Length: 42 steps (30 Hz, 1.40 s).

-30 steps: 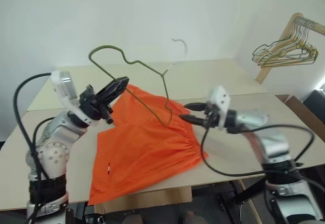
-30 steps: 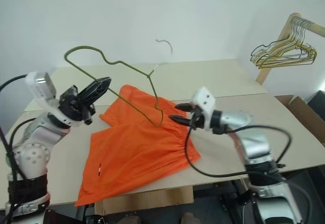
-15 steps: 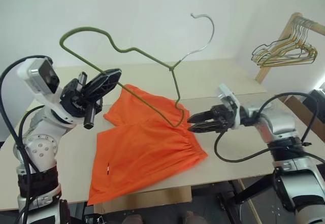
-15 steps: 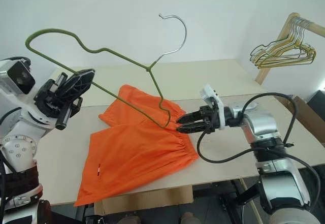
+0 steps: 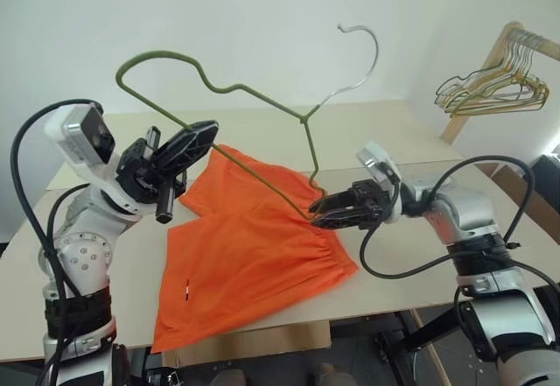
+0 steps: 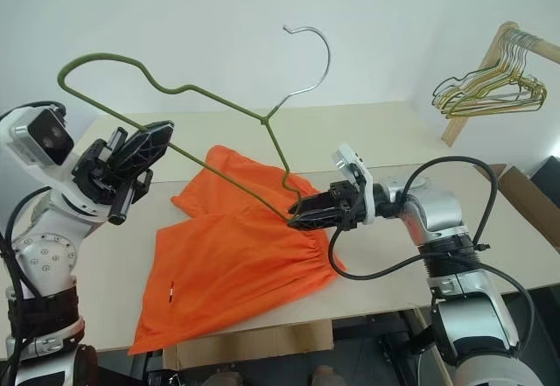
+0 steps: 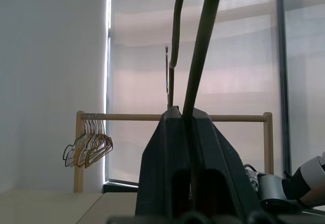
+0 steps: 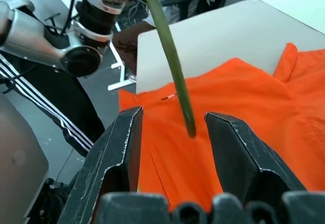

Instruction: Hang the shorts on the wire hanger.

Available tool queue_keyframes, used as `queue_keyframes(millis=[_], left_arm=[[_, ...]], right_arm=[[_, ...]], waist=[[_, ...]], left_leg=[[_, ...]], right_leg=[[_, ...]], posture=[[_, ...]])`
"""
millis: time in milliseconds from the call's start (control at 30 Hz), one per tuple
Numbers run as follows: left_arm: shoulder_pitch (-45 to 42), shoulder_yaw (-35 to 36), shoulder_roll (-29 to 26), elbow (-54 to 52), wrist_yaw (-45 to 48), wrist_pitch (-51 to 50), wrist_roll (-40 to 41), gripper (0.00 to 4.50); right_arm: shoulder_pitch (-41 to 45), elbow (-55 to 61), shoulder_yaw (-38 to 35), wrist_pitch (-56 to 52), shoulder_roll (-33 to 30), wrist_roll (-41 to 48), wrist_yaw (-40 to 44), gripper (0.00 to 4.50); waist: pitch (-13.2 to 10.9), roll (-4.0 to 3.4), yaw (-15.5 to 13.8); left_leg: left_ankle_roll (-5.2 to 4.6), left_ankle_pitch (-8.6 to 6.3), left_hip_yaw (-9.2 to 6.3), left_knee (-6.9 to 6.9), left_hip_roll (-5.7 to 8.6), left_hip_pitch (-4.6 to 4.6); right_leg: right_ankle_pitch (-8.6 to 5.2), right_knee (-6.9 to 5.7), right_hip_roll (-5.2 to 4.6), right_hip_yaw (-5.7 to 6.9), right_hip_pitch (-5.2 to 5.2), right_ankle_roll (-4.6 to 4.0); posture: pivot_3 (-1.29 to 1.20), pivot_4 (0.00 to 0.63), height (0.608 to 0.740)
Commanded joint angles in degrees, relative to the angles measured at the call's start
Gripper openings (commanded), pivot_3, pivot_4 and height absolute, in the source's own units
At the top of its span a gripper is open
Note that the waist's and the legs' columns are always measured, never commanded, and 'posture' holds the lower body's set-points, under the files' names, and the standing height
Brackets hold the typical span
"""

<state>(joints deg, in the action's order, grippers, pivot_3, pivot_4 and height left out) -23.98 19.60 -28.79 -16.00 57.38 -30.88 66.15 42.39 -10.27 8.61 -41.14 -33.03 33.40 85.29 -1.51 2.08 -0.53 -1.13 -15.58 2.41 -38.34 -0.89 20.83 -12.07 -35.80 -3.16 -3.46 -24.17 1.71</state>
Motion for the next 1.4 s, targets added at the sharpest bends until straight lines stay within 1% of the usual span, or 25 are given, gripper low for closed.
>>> queue_keyframes(millis=[33, 300, 467, 567, 600, 633, 667, 733, 767, 933, 1033, 1133, 1200, 1267, 1333, 1400], left_arm=[[-1.85, -0.42, 0.71, -0.24, 0.22, 1.47, -0.32, 0.00], [-2.54, -1.52, 2.02, 1.23, 0.89, 1.80, -1.33, 0.00], [-2.76, -1.63, 2.16, 1.71, 1.11, 1.98, -1.91, 0.00], [-2.77, -1.62, 2.23, 2.12, 1.24, 2.29, -2.44, 0.00], [-2.75, -1.65, 2.26, 2.15, 1.23, 2.40, -2.61, 0.00], [-2.76, -1.63, 2.38, 2.16, 0.98, 2.51, -2.69, 0.00], [-2.77, -1.57, 2.48, 2.17, 0.82, 2.55, -2.71, 0.00], [-2.85, -1.38, 2.70, 2.37, 0.60, 2.60, -2.82, 0.00], [-2.84, -1.30, 2.78, 2.45, 0.50, 2.66, -2.95, 0.00], [-2.03, -1.32, 3.85, 2.88, 0.42, 4.90, -5.13, 0.00], [-0.88, -2.60, 3.62, 3.14, 1.18, 5.42, -7.43, 0.75], [0.80, -4.35, 2.60, 3.88, -0.15, 4.93, -11.06, 1.72], [2.83, -5.78, 0.85, 4.59, -1.27, 4.54, -15.06, 2.40], [5.58, -7.12, -1.35, 5.07, -1.23, 5.09, -19.15, 3.00], [8.82, -9.17, -4.33, 5.14, 0.24, 7.06, -24.29, 3.56], [11.51, -11.23, -7.17, 4.90, 1.64, 9.24, -29.01, 4.24]], right_arm=[[2.55, 2.58, -1.67, -1.64, 0.45, 2.09, -0.81, 2.42], [4.02, 1.84, -1.09, -2.42, 2.18, 1.72, -3.19, 2.42], [3.86, 1.99, -0.75, -2.56, 2.00, 1.51, -3.07, 2.42], [3.92, 1.72, -0.57, -3.28, 1.75, 1.58, -2.77, 1.87], [3.90, 1.68, -0.52, -3.36, 1.69, 1.49, -2.74, 1.56], [3.70, 1.82, -0.36, -3.03, 1.53, 1.18, -2.66, 1.11], [3.54, 1.94, -0.24, -2.78, 1.43, 0.97, -2.62, 0.85], [3.11, 2.24, -0.16, -2.17, 1.44, 0.56, -2.87, 0.18], [2.94, 2.40, -0.08, -1.94, 1.48, 0.39, -2.87, 0.04], [2.51, 2.66, 0.42, -1.24, 1.80, -0.20, -3.25, 0.04], [2.60, 2.67, 0.01, -1.59, 1.96, 0.31, -3.49, 0.00], [2.36, 2.73, -2.93, -3.55, 2.46, 3.08, -4.73, 0.00], [1.87, 2.88, -5.49, -5.93, 2.35, 5.32, -6.46, 0.00], [0.54, 3.53, -7.53, -8.50, 1.10, 6.89, -7.86, 0.00], [-2.09, 5.41, -9.00, -11.01, -1.31, 7.77, -8.85, 0.00], [-5.85, 8.16, -10.69, -13.63, -4.43, 8.66, -10.32, 0.00]], waist=[[0.00, 0.00, -0.07], [0.00, 0.00, 0.08], [0.00, 0.00, 0.20], [0.00, 0.00, 0.34], [0.00, 0.00, 0.40], [0.00, 0.00, 0.48], [0.00, 0.00, 0.54], [0.00, 0.00, 0.68], [0.00, 0.00, 0.83], [0.00, 0.00, 1.22], [0.00, 0.00, 1.31], [0.00, 0.00, 1.27], [0.00, -0.01, 1.26], [0.00, -0.01, 1.26], [0.00, -0.01, 1.24], [-0.01, -0.02, 1.03]], left_leg=[[0.00, 0.00, 0.00, 0.00, 0.00, 0.00], [0.00, 0.00, 0.01, -0.07, 0.00, 0.02], [0.00, 0.00, 0.01, -0.07, 0.01, 0.04], [0.00, 0.00, 0.00, -0.07, 0.00, 0.04], [0.00, 0.00, 0.00, -0.07, 0.00, 0.04], [0.00, 0.00, 0.00, -0.08, 0.00, 0.04], [0.00, 0.00, 0.00, -0.08, 0.00, 0.04], [0.00, 0.00, 0.00, -0.08, 0.01, 0.04], [0.00, 0.00, -0.01, -0.08, 0.00, 0.04], [0.00, 0.00, -0.04, -0.09, 0.01, 0.07], [0.00, 0.00, -0.04, -0.10, 0.00, 0.07], [0.00, 0.00, -0.05, -0.09, 0.01, 0.07], [0.00, 0.00, -0.06, -0.10, 0.02, 0.07], [0.00, 0.00, -0.07, -0.09, 0.01, 0.07], [0.00, 0.00, -0.08, -0.08, 0.01, 0.08], [-0.01, -0.01, -0.08, -0.07, 0.00, 0.17]], right_leg=[[0.00, -0.01, 0.00, 0.00, 0.00, 0.00], [0.00, -0.04, 0.00, 0.02, 0.00, 0.00], [0.00, -0.03, -0.01, 0.02, -0.01, 0.00], [0.00, -0.03, -0.01, 0.02, -0.01, 0.00], [0.00, -0.04, 0.00, 0.02, -0.01, 0.00], [0.00, -0.04, 0.00, 0.02, -0.01, 0.00], [0.00, -0.04, -0.01, 0.02, -0.01, 0.00], [0.00, -0.04, -0.01, 0.02, -0.01, 0.00], [0.00, -0.04, -0.01, 0.02, -0.01, 0.00], [0.00, -0.04, -0.02, 0.04, -0.01, 0.00], [0.00, -0.04, -0.01, 0.04, -0.02, 0.00], [0.01, -0.05, -0.01, 0.05, -0.01, 0.00], [0.01, -0.05, -0.02, 0.05, -0.01, 0.00], [0.01, -0.05, -0.01, 0.05, -0.02, 0.00], [0.00, -0.04, -0.01, 0.07, -0.02, 0.00], [0.00, 0.01, -0.04, 0.11, -0.07, 0.00]], posture=[[0.06, 0.000, 0.740], [0.04, 0.000, 0.740], [0.04, 0.000, 0.740], [0.04, 0.000, 0.740], [0.04, 0.000, 0.740], [0.03, 0.000, 0.740], [0.03, 0.000, 0.740], [0.04, 0.000, 0.740], [0.04, 0.000, 0.740], [0.04, 0.000, 0.740], [0.04, 0.000, 0.740], [0.06, 0.000, 0.740], [0.06, 0.000, 0.740], [0.04, 0.000, 0.740], [0.03, 0.000, 0.740], [0.03, 0.000, 0.740]])
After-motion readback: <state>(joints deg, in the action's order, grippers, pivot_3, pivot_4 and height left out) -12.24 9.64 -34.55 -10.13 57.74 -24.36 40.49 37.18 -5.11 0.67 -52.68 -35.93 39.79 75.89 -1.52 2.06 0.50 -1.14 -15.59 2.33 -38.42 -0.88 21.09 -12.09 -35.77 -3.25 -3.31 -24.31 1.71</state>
